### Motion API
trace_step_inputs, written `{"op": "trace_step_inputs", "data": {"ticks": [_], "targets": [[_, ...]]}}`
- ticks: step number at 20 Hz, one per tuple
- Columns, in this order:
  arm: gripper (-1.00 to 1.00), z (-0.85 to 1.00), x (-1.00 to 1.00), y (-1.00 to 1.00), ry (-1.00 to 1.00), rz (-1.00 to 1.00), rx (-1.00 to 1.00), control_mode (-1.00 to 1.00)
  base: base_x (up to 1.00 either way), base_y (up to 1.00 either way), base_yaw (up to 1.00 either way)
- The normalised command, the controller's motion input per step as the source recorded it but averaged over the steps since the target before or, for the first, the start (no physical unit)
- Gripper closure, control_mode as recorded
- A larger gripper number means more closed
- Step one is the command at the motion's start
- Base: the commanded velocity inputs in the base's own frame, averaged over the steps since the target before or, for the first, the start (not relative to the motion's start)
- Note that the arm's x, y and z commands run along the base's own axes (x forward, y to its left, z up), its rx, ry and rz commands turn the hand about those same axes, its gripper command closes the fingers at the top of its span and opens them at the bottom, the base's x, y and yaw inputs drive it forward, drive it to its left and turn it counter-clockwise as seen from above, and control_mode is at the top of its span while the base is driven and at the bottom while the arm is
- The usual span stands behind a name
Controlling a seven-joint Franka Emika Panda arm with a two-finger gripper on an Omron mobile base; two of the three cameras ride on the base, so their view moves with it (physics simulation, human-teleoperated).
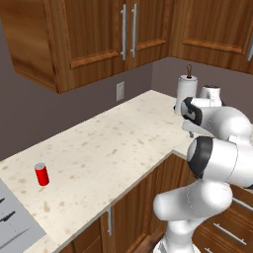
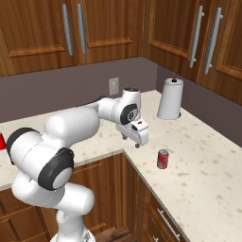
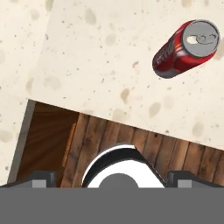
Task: Four empty soda cans are scattered around the kitchen. Gather all the cans and cluster them next to the stove for recycling.
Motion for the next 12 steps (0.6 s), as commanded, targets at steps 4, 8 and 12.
{"op": "trace_step_inputs", "data": {"ticks": [4, 8, 12], "targets": [[-1.00, 0.00, 0.00, -0.28, 0.00, -0.02, 0.00, -1.00, 0.00, 0.00, 0.00], [-1.00, -0.04, 0.01, -0.27, 0.00, -0.02, 0.00, -1.00, 0.00, 0.00, 0.00], [-1.00, -0.13, 0.04, -0.27, 0.00, -0.02, -0.02, -1.00, 0.00, 0.00, 0.00]]}}
